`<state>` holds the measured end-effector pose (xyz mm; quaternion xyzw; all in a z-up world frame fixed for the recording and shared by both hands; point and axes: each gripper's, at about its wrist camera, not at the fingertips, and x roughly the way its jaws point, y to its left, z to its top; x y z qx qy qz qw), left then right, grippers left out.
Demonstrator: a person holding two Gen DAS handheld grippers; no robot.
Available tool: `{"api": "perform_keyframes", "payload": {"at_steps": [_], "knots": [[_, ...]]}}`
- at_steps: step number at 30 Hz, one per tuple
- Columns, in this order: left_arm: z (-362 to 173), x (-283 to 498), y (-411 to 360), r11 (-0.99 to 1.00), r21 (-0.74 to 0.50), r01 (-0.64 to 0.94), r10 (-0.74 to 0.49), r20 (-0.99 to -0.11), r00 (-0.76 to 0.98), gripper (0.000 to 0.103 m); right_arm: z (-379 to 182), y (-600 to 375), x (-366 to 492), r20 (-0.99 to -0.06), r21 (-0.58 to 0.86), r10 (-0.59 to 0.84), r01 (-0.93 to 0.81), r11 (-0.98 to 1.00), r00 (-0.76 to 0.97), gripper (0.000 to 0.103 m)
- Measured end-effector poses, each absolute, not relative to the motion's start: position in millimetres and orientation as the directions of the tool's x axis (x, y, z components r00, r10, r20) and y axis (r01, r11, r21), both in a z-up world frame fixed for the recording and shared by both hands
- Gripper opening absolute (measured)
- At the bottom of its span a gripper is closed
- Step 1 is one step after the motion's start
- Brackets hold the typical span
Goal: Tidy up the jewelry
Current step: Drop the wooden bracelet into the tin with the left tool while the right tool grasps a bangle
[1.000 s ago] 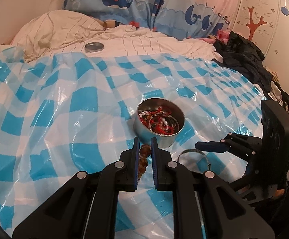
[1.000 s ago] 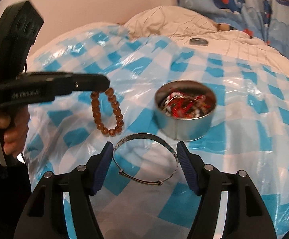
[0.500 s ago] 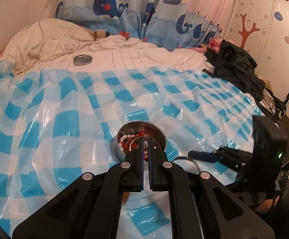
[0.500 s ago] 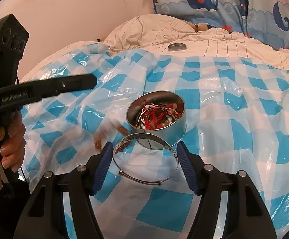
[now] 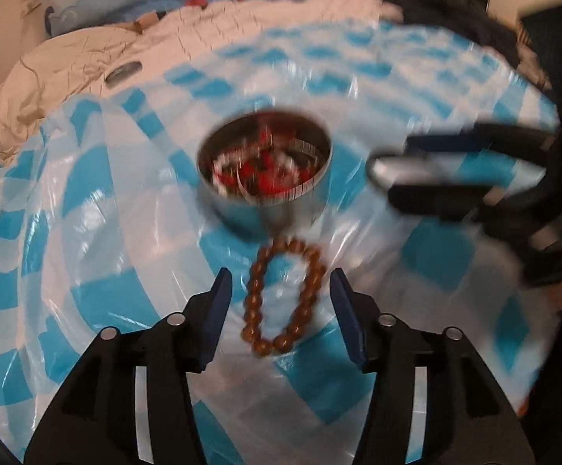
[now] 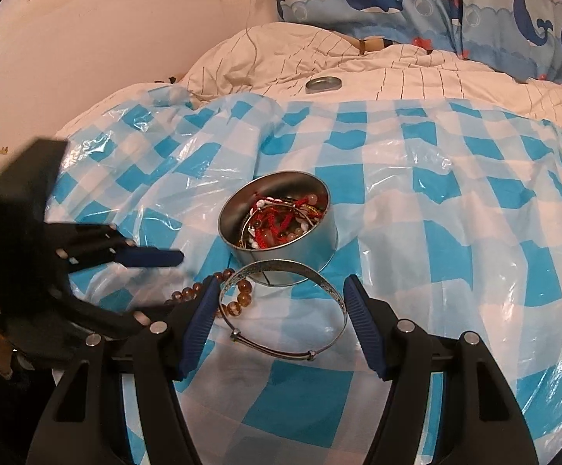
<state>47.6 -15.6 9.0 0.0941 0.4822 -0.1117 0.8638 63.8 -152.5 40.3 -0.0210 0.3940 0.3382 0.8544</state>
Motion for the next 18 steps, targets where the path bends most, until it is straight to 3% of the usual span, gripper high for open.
{"api": "perform_keyframes", "payload": {"at_steps": [3,4,7,18], "knots": [[-4.7,47.0,-20.2,0.951,0.051,0.304,-0.107,-0.871,0.480,0.046,38.6,-151.0,63.3,-0.693,0.222,0.556,-0.597,0.771,0.459,0.064],[-6.5,47.0,-20.3,0.953,0.059,0.297,-0.097,-0.872,0.481,0.032,38.0,-151.6,63.8,-0.694,0.224,0.555,-0.595,0.772,0.459,0.064],[-3.5,47.8,-14.7,0.960,0.037,0.279,-0.105,-0.874,0.475,0.010,38.7,-153.1,64.6,-0.692,0.225,0.555,-0.593,0.773,0.462,0.064],[59.8,38.6,8.5,0.965,-0.081,0.250,-0.220,-0.771,0.597,0.010,39.7,-151.9,63.7,-0.692,0.228,0.560,-0.599,0.768,0.455,0.064]]}}
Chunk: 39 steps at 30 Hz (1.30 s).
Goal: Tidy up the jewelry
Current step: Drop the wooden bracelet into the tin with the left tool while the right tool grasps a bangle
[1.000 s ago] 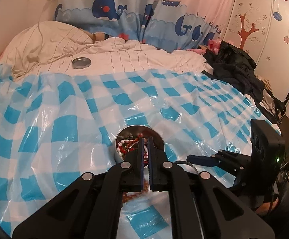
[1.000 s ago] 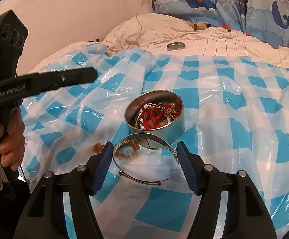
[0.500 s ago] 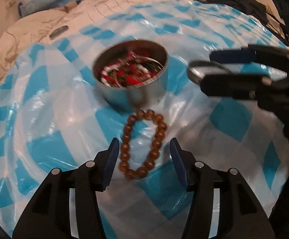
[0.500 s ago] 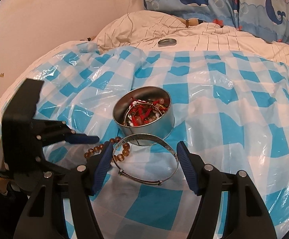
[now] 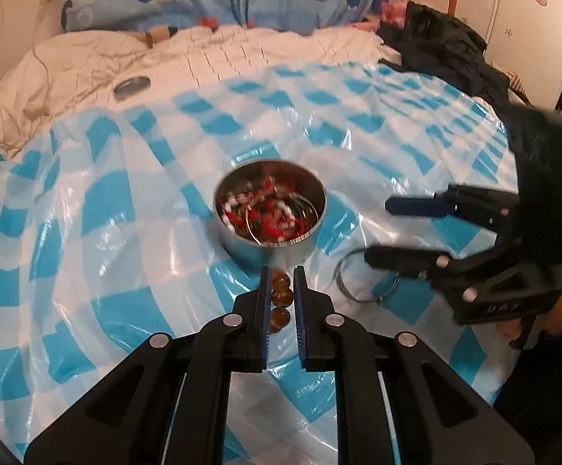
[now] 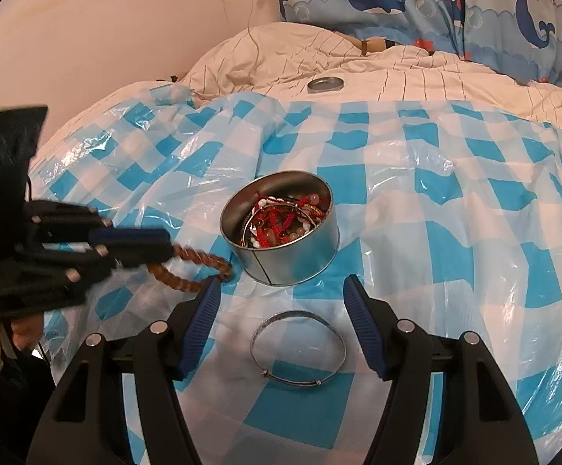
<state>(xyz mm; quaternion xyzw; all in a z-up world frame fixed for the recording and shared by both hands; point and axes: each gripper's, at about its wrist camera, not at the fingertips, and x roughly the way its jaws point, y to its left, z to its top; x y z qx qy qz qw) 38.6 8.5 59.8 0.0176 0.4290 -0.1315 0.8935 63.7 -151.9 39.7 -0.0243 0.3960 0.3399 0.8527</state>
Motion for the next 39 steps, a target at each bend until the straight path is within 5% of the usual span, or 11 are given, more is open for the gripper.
{"api": "perform_keyframes", "payload": {"at_steps": [11,14,17,19,21,22,30,32,36,39], "knots": [[97.4,43.7,12.6,0.950,-0.194,0.246,-0.312,-0.663,0.681,0.010,-3.4,-130.3,61.3,-0.823,0.137,0.436,-0.619,0.773,0.363,0.071],[109.9,49.2,12.3,0.946,-0.217,0.242,-0.325,-0.625,0.710,0.010,-7.1,-134.7,64.8,-0.832,0.161,0.437,-0.604,0.780,0.342,0.039],[119.9,54.1,13.8,0.941,-0.243,0.235,-0.335,-0.583,0.740,0.010,-5.7,-138.9,66.9,-0.823,0.176,0.449,-0.595,0.784,0.348,0.038],[125.9,58.6,14.7,0.933,-0.273,0.233,-0.349,-0.538,0.767,0.010,-0.1,-140.4,64.4,-0.804,0.177,0.466,-0.599,0.781,0.370,0.044],[127.4,66.0,15.2,0.915,-0.324,0.242,-0.380,-0.486,0.787,0.010,9.1,-140.8,62.9,-0.779,0.155,0.470,-0.600,0.785,0.414,0.077],[124.4,72.2,15.1,0.906,-0.351,0.238,-0.390,-0.467,0.794,0.010,13.0,-141.5,61.7,-0.765,0.138,0.469,-0.598,0.789,0.441,0.078],[52.0,119.4,16.6,0.922,-0.385,0.046,-0.311,-0.664,0.680,0.010,-6.3,-141.8,73.5,-0.821,0.130,0.415,-0.581,0.804,0.391,0.077],[55.0,114.5,21.4,0.927,-0.375,0.023,-0.286,-0.665,0.690,0.011,-7.8,-139.8,72.6,-0.827,0.126,0.414,-0.593,0.795,0.379,0.064],[63.8,96.2,33.6,0.933,-0.360,0.004,-0.254,-0.649,0.717,0.034,-6.6,-142.2,71.9,-0.823,0.145,0.428,-0.592,0.793,0.373,0.063],[66.6,83.7,43.1,0.935,-0.355,-0.003,-0.247,-0.656,0.713,0.038,-0.3,-144.7,70.5,-0.805,0.154,0.447,-0.589,0.793,0.391,0.063]]}}
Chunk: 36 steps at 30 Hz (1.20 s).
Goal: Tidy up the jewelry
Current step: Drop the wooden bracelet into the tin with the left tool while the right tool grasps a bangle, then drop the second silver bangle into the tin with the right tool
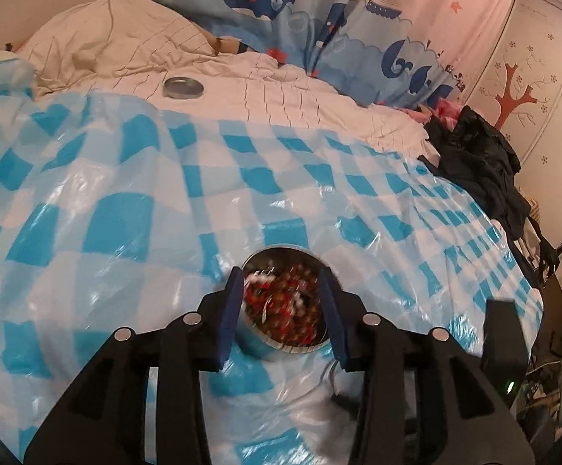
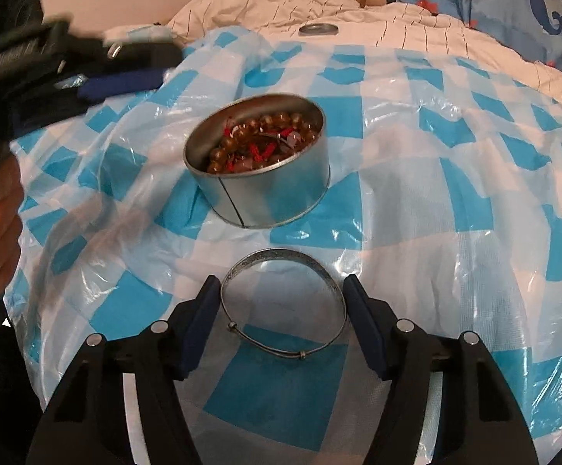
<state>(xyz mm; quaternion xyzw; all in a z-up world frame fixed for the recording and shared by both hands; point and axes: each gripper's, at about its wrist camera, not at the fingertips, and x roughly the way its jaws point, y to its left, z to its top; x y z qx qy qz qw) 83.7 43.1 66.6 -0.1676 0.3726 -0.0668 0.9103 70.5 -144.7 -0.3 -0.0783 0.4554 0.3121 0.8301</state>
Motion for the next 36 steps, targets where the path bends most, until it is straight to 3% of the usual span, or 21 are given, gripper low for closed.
{"api": "perform_keyframes", "payload": {"at_steps": [8,12,17,23,28,31,33,36], "knots": [[64.0,51.1,61.3,0.954,-0.301,-0.001,-0.217,-0.689,0.692,0.046,53.8,-141.7,68.1,-0.658,0.162,0.547,-0.612,0.774,0.518,0.063],[66.7,43.5,68.6,0.952,-0.304,-0.005,-0.215,-0.684,0.697,0.050,71.1,-117.3,91.0,-0.633,0.148,0.559,-0.625,0.767,0.536,0.064],[70.6,38.4,70.0,0.957,-0.290,-0.014,-0.197,-0.684,0.702,0.056,58.5,-96.3,110.1,-0.672,0.105,0.511,-0.614,0.782,0.536,0.066],[64.6,32.1,61.8,0.968,-0.250,-0.009,-0.177,-0.707,0.685,0.064,46.7,-137.7,69.0,-0.693,0.078,0.468,-0.589,0.804,0.548,0.078],[60.0,27.7,49.0,0.977,-0.214,-0.008,-0.154,-0.726,0.670,0.075,14.3,-159.5,49.2,-0.755,0.121,0.423,-0.527,0.841,0.502,0.078],[61.9,18.2,43.8,0.986,-0.165,-0.027,-0.103,-0.727,0.679,0.084,22.9,-154.4,46.1,-0.727,0.126,0.443,-0.532,0.837,0.525,0.081],[61.2,7.9,45.0,0.987,-0.146,-0.063,-0.064,-0.725,0.685,0.088,30.5,-150.7,39.7,-0.702,0.101,0.443,-0.538,0.837,0.557,0.088],[55.8,-3.6,44.4,0.987,-0.107,-0.123,0.001,-0.751,0.660,0.089,35.6,-146.6,32.8,-0.697,0.071,0.431,-0.542,0.837,0.573,0.089]]}}
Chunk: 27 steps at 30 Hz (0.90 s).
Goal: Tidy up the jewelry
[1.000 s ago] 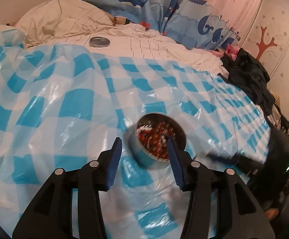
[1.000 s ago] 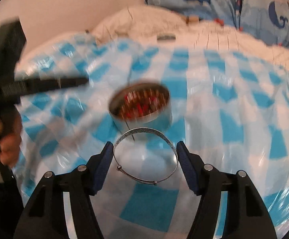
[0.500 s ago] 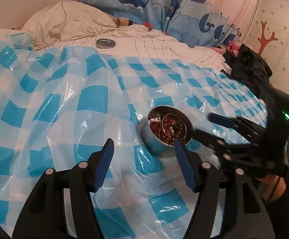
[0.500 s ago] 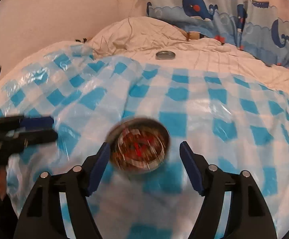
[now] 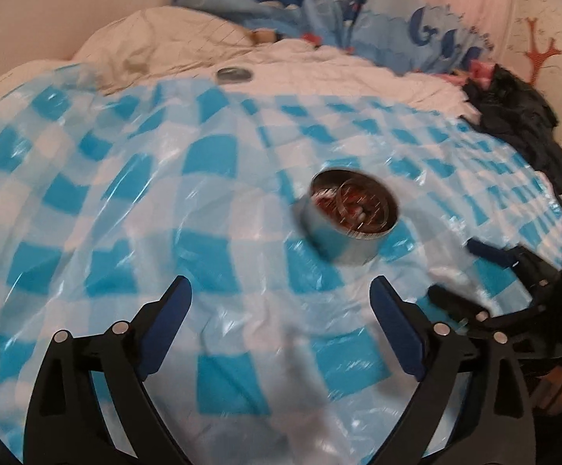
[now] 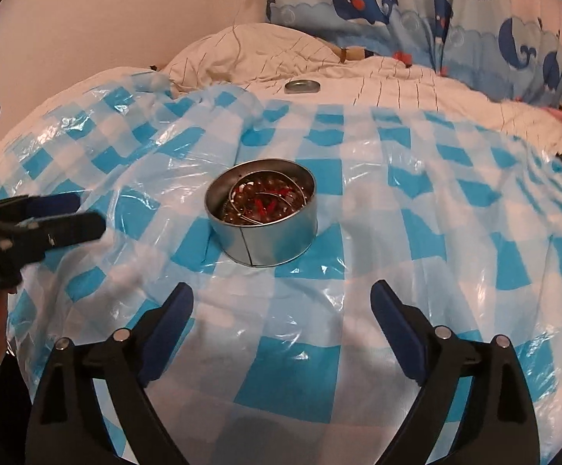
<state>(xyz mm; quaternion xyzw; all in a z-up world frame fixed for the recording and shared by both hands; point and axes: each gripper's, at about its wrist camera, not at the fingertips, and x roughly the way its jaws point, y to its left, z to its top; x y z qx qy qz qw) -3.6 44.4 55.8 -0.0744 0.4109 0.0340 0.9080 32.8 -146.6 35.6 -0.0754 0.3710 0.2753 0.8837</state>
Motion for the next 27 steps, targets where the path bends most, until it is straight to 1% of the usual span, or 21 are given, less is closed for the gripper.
{"api": "perform_keyframes", "payload": {"at_steps": [2,4,6,12,17,20,27], "knots": [[56.8,-5.7,40.6,0.990,-0.073,-0.124,0.026,-0.754,0.656,0.091,40.4,-145.0,29.6,-0.695,0.075,0.428,-0.534,0.842,0.578,0.091],[60.3,-11.6,34.3,0.993,-0.020,-0.114,0.062,-0.742,0.667,0.095,44.6,-144.5,25.7,-0.689,0.083,0.431,-0.528,0.845,0.582,0.094],[63.9,-18.7,28.4,0.994,0.015,-0.112,0.088,-0.724,0.684,0.095,47.6,-144.1,18.3,-0.689,0.087,0.431,-0.524,0.847,0.582,0.095],[60.8,-40.0,15.3,0.993,0.035,-0.110,0.102,-0.716,0.691,0.095,48.7,-150.4,-5.8,-0.712,0.128,0.429,-0.498,0.858,0.556,0.095],[54.0,-44.6,3.2,0.987,0.133,-0.095,0.162,-0.724,0.671,0.095,50.7,-148.7,-14.5,-0.721,0.104,0.404,-0.489,0.866,0.563,0.095],[56.4,-44.6,5.4,0.987,0.123,-0.102,0.159,-0.720,0.676,0.095,53.4,-147.4,-15.5,-0.722,0.114,0.410,-0.489,0.865,0.557,0.095],[61.7,-38.6,18.4,0.985,0.070,-0.157,0.159,-0.710,0.686,0.095,60.5,-144.7,-17.3,-0.721,0.061,0.378,-0.490,0.869,0.581,0.095]]}}
